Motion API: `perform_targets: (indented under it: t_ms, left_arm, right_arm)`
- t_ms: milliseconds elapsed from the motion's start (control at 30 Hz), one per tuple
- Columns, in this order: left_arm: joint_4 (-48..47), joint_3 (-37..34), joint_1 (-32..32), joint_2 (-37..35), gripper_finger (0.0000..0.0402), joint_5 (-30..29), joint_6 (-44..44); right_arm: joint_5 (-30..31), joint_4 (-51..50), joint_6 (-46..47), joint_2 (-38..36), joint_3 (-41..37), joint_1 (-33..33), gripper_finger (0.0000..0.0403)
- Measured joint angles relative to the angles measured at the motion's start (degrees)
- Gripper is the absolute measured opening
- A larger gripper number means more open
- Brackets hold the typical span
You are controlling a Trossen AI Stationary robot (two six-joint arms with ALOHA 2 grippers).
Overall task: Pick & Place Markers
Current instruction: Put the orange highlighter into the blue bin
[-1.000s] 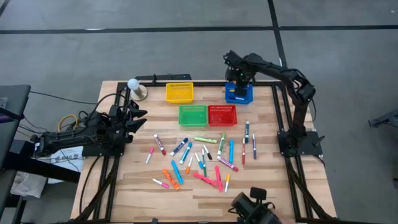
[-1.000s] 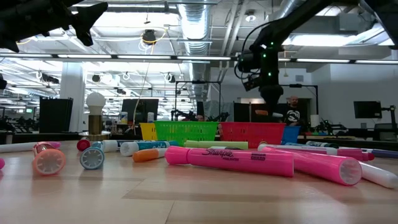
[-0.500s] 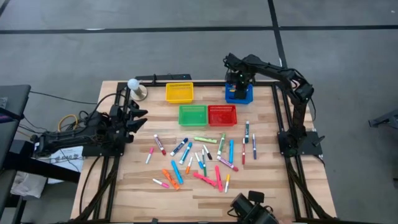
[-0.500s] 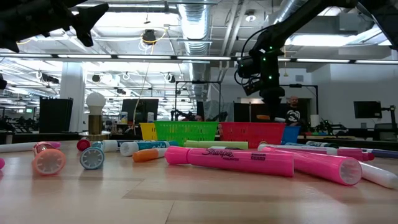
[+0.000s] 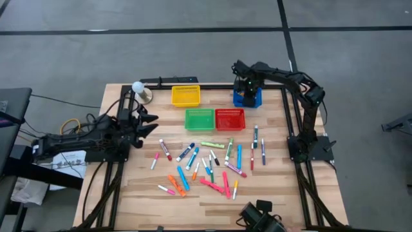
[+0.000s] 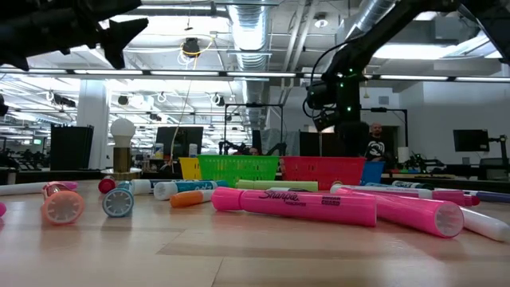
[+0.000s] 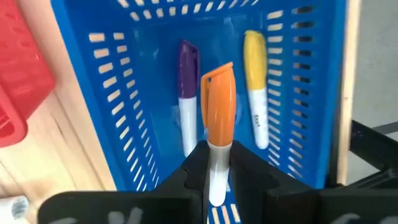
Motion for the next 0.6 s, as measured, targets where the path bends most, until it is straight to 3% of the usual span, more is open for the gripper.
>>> perform_targets:
  t_ms: [600]
  left_arm:
    - [0.04, 0.00, -0.01, 2.32, 0.0176, 0.02, -0.02]
  right_arm:
    - [0.10, 6.56, -2.72, 0.00, -4.05, -0.02, 0.0040]
